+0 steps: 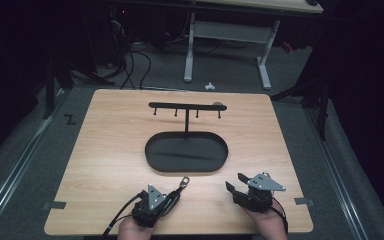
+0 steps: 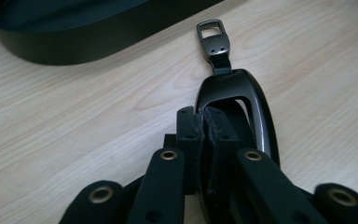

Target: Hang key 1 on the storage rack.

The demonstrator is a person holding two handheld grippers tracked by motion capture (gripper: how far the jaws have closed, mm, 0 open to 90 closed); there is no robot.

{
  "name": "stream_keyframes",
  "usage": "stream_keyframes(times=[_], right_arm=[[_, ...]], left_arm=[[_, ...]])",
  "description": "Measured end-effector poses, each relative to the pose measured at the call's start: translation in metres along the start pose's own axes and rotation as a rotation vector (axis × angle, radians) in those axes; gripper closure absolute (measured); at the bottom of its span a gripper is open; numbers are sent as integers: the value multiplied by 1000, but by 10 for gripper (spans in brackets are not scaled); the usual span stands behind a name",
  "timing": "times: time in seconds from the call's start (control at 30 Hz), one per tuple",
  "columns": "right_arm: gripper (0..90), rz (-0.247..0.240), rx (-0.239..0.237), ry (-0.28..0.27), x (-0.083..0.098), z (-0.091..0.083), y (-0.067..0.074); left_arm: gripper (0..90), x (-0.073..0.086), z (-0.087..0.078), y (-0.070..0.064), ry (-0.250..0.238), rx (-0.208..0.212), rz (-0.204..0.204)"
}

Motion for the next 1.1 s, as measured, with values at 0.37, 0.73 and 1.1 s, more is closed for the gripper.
stream_keyframes(times=[0.37,0.73,1.1], right_arm=[[430,-3,-5,3,1,1,1],[476,2,-14,9,1,2,4],[525,13,-29,27,3,3,3]], left_arm=[[713,-4,-7,-9,-62,38,27],[883,20,-18,15,-5,-25,35],[899,12,-6,-27,-7,114,104]])
Point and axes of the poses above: each handheld gripper's, and its own axes: z roughly forward along the jaws, x roughly out of its underside, y roughly to its left, the point moved 2 cm from there along z, roughly forward along the jaws, and after that the axes turned 14 degrees about -y, right-handed, at the moved point
